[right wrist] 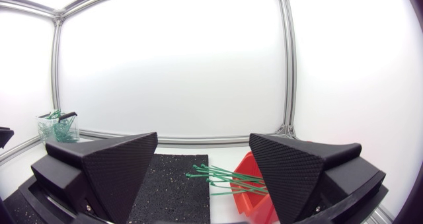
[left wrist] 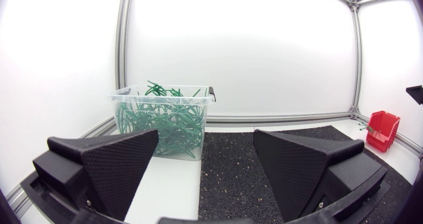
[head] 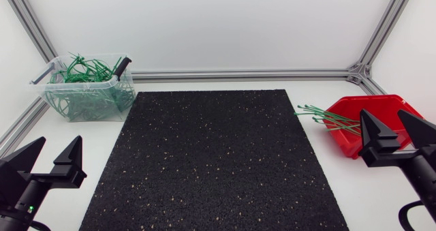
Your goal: Take a green cable tie from the red box, thread the tail through the head to close it, then place it in the transparent bin on the left.
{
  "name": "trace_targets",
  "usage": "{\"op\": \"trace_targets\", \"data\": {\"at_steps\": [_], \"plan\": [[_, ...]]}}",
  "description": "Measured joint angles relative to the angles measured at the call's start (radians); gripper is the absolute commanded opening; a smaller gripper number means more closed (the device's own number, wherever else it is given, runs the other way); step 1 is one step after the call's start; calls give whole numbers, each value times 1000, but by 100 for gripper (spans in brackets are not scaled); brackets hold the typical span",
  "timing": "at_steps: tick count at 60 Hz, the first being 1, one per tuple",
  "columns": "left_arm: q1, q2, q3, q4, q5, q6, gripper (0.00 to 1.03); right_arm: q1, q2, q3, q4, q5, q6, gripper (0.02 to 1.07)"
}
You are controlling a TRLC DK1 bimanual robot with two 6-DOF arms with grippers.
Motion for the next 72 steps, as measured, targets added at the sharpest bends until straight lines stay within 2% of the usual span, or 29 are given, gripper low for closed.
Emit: {"op": "trace_targets", "data": {"at_steps": [10, 17, 32, 45, 56, 68, 72], "plan": [[0, 0, 0, 0, 0, 0, 100, -30, 195, 151, 0, -16, 1, 103], [0, 0, 0, 0, 0, 0, 100, -77, 365, 274, -37, -67, 2, 103], [0, 0, 0, 0, 0, 0, 100, -173, 635, 531, -200, -174, 10, 103], [0, 0, 0, 0, 0, 0, 100, -197, 827, 731, -373, -203, -24, 103], [0, 0, 0, 0, 0, 0, 100, -218, 961, 803, -421, -264, -111, 103], [0, 0, 0, 0, 0, 0, 100, -232, 1132, 968, -583, -290, -340, 97], [0, 0, 0, 0, 0, 0, 100, -232, 1186, 1040, -679, -289, -456, 97]]}}
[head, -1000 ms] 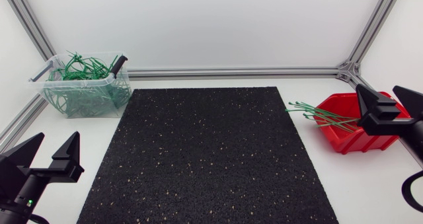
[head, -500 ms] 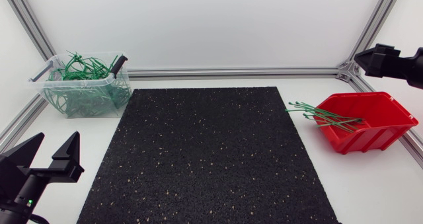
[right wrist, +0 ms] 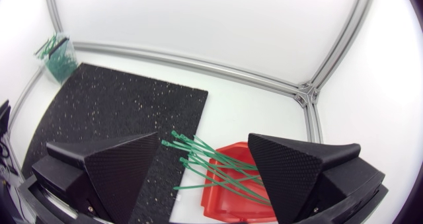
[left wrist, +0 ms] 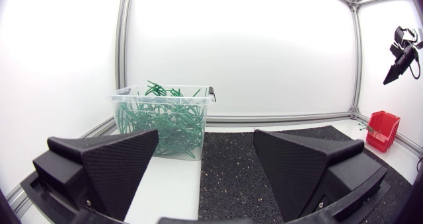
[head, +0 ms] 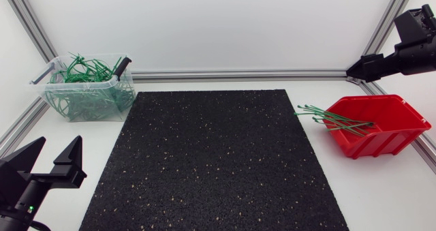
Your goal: Take a green cable tie from the red box, thread the tail through the head to close it, then place it in the transparent bin on the left.
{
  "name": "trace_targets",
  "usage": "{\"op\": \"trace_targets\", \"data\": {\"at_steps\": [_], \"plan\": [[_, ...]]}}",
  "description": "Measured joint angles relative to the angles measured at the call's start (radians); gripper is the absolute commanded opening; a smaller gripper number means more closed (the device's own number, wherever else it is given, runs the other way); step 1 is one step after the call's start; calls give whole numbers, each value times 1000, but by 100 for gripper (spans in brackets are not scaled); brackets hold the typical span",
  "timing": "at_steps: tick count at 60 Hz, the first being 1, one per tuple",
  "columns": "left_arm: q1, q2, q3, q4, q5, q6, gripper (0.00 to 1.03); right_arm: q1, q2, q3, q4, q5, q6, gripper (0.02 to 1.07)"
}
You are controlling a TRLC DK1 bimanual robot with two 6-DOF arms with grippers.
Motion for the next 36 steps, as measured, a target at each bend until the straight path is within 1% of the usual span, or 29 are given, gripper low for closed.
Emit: {"op": "trace_targets", "data": {"at_steps": [5, 11, 13, 15, 25, 36], "plan": [[0, 0, 0, 0, 0, 0, 100, -5, 55, 55, -63, -19, -129, 97], [0, 0, 0, 0, 0, 0, 100, -23, 103, 76, -126, -76, -311, 97], [0, 0, 0, 0, 0, 0, 100, -31, 117, 78, -132, -84, -359, 99], [0, 0, 0, 0, 0, 0, 100, -39, 137, 86, -142, -87, -410, 103], [0, 0, 0, 0, 0, 0, 100, -65, 251, 164, -272, -93, -655, 103], [0, 0, 0, 0, 0, 0, 100, -76, 290, 183, -338, -93, -874, 102]]}}
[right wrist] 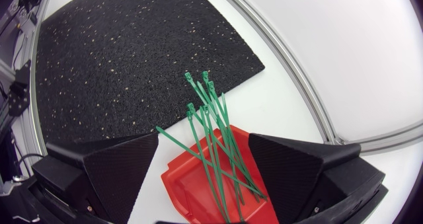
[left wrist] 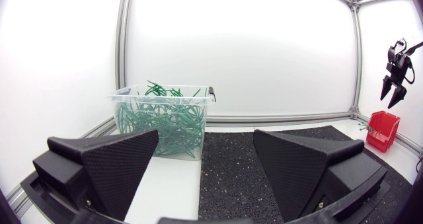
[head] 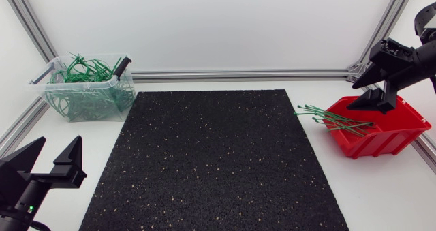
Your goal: Take a green cable tie from the red box, thread the tail through the head to close it, then place it in the transparent bin on the left.
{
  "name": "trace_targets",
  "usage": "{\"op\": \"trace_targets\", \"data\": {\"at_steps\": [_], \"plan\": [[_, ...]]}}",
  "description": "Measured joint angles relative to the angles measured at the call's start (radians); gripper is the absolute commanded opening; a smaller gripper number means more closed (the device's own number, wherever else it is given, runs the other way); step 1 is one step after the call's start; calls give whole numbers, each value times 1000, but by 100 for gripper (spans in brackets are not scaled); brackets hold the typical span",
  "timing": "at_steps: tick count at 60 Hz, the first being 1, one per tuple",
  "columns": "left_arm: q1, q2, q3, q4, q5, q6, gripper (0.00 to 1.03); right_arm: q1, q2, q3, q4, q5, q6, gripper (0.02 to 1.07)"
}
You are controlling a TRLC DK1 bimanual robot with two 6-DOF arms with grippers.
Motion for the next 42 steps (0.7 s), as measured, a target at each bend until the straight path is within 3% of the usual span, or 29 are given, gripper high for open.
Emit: {"op": "trace_targets", "data": {"at_steps": [8, 21, 25, 36, 42], "plan": [[0, 0, 0, 0, 0, 0, 100, 2, 0, -21, 0, 31, -126, 93], [0, 0, 0, 0, 0, 0, 100, 40, -3, -136, 56, 112, -228, 92], [0, 0, 0, 0, 0, 0, 100, 64, -9, -176, 83, 130, -241, 84], [0, 0, 0, 0, 0, 0, 100, 114, -17, -261, 154, 178, -256, 78], [0, 0, 0, 0, 0, 0, 100, 119, -17, -285, 177, 189, -257, 63]]}}
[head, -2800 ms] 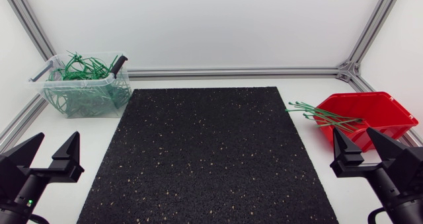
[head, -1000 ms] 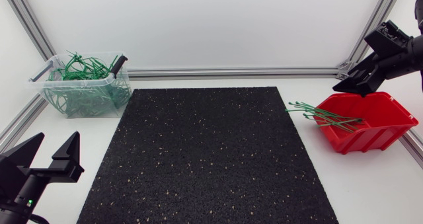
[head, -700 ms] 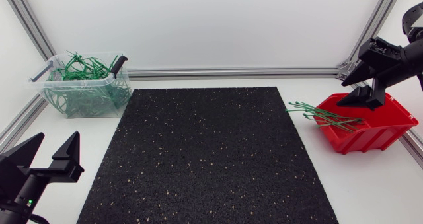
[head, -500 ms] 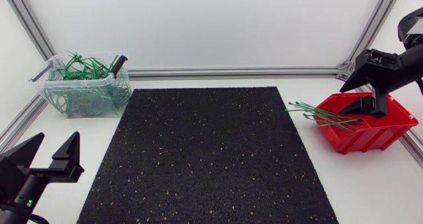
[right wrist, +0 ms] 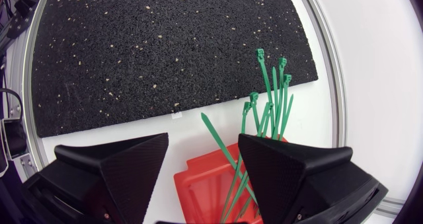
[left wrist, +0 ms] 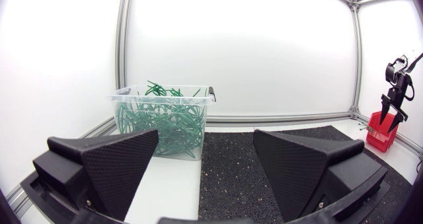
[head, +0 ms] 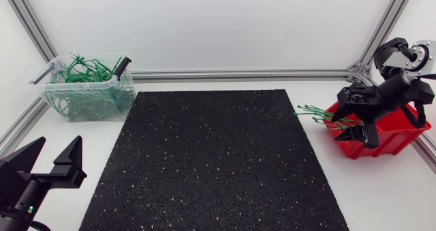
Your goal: Take a green cable tie from the red box, thread the tail through the head to close it, then place it in the transparent bin on the left.
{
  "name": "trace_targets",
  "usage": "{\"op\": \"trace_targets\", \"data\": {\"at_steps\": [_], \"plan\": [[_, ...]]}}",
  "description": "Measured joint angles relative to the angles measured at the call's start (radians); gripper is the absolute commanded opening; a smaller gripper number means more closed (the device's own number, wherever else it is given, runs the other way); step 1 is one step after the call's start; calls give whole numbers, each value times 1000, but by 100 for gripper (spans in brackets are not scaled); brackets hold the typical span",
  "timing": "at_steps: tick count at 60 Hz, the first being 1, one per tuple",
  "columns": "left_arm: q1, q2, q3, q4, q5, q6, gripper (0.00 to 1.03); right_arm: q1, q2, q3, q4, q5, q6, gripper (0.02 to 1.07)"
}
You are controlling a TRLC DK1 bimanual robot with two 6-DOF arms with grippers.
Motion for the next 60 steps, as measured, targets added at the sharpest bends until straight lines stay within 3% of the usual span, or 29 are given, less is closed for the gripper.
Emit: {"op": "trace_targets", "data": {"at_steps": [20, 28, 45, 53, 56, 60], "plan": [[0, 0, 0, 0, 0, 0, 100, 0, 0, -22, 63, 18, -7, 59], [0, 0, 0, 0, 0, 0, 100, 0, 0, -29, 68, 19, -16, 44], [0, 0, 0, 0, 0, 0, 100, 6, 21, -57, 113, 40, -26, 43], [0, 0, 0, 0, 0, 0, 100, 6, 33, -62, 135, 41, -26, 36], [0, 0, 0, 0, 0, 0, 100, 6, 34, -62, 138, 41, -26, 26], [0, 0, 0, -1, 0, 0, 100, 6, 35, -62, 139, 41, -26, 23]]}}
